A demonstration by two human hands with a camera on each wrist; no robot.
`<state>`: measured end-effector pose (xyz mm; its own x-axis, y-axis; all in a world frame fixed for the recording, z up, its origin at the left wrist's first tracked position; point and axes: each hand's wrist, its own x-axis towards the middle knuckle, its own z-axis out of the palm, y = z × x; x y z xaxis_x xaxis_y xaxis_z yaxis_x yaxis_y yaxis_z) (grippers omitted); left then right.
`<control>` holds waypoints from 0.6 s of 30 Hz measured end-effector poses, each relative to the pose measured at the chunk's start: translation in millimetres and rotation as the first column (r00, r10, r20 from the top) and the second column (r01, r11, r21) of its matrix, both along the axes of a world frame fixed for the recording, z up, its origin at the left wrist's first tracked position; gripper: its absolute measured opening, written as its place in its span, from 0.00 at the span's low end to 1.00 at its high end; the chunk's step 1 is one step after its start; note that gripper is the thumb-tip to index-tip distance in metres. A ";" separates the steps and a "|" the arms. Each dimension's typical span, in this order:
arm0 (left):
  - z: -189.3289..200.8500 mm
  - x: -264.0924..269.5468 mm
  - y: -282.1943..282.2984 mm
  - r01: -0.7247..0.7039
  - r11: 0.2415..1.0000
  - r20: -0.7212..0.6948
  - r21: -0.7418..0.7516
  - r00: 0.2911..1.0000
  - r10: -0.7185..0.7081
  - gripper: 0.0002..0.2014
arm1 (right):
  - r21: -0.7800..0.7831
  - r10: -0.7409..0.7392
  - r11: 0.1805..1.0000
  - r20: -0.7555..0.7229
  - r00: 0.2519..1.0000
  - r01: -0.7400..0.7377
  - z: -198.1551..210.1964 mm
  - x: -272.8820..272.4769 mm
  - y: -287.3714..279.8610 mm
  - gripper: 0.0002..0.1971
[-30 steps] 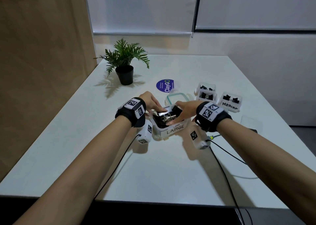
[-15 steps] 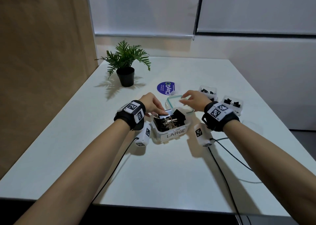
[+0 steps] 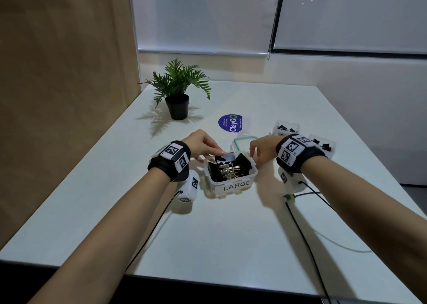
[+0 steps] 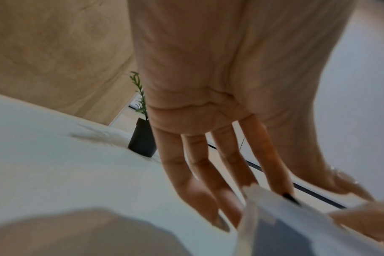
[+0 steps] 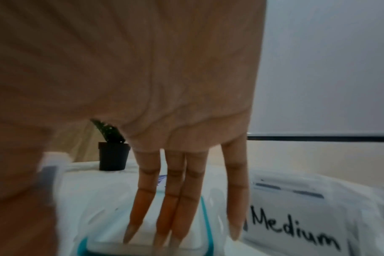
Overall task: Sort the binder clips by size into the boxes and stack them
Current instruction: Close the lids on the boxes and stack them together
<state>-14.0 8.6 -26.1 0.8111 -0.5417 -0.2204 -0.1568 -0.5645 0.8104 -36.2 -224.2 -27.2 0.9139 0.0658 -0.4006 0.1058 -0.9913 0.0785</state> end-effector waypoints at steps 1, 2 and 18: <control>0.0 -0.8 2.3 0.007 1.000 0.002 0.003 1.000 -0.007 0.14 | -0.023 0.022 0.999 -0.026 0.999 -0.023 -0.1 -1.8 -0.8 0.29; 0.4 -2.0 3.9 0.007 1.000 0.004 0.001 1.000 -0.007 0.14 | -0.052 0.061 0.997 -0.038 0.997 -0.062 -0.5 -4.4 -1.5 0.31; 2.0 -19.3 21.7 -0.391 0.871 -0.136 -0.299 0.921 0.366 0.16 | 0.395 -0.237 0.916 0.675 0.699 -0.071 24.8 1.0 -6.9 0.05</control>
<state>-33.3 30.3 -24.1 0.9563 -0.2470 -0.1565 0.0834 -0.2825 0.9556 -35.2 -231.2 -2.4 0.9193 -0.0263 0.3926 0.0884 -0.9584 -0.2713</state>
